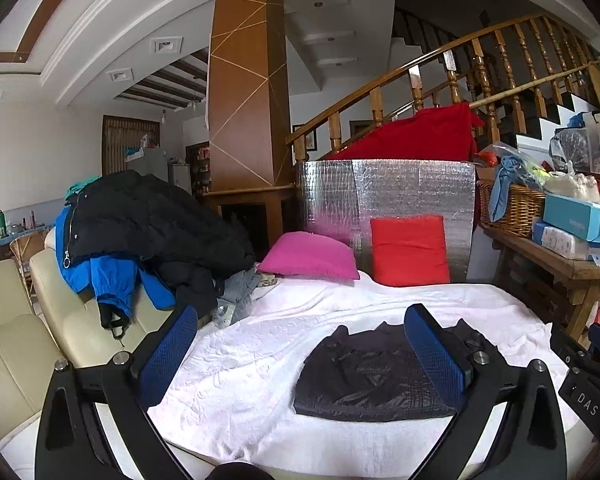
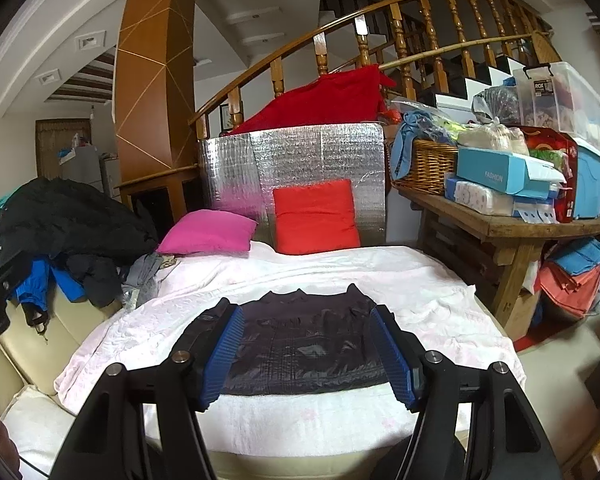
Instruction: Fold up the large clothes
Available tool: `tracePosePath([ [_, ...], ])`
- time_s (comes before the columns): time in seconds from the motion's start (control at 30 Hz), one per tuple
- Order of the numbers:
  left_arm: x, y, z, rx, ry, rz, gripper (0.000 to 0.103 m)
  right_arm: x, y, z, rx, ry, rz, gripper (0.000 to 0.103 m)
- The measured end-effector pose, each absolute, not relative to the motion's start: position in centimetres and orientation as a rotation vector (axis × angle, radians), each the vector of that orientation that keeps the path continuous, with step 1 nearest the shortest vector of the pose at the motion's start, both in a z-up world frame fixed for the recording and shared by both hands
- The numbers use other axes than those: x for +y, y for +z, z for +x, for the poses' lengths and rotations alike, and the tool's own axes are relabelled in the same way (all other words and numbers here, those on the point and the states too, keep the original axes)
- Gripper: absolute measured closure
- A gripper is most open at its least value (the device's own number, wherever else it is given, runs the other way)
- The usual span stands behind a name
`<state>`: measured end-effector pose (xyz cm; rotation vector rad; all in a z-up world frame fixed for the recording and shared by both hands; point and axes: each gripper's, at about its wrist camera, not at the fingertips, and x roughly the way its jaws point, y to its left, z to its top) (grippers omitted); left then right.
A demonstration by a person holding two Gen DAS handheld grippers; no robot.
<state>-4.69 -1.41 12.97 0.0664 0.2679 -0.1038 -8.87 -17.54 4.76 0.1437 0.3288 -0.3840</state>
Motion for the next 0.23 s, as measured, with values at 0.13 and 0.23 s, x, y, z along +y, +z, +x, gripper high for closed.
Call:
tracePosePath([
  [0.13,-1.7,12.0,-3.0,0.283,-0.136,0.051,0.0,-18.2,4.7,-7.3,0.342,-0.39,0.123,0.034],
  [0.23,-2.0,10.4,0.0,0.347,-0.144,0.038,0.0,-20.0,4.2,-5.3,0.359,-0.407,0.115,0.034],
])
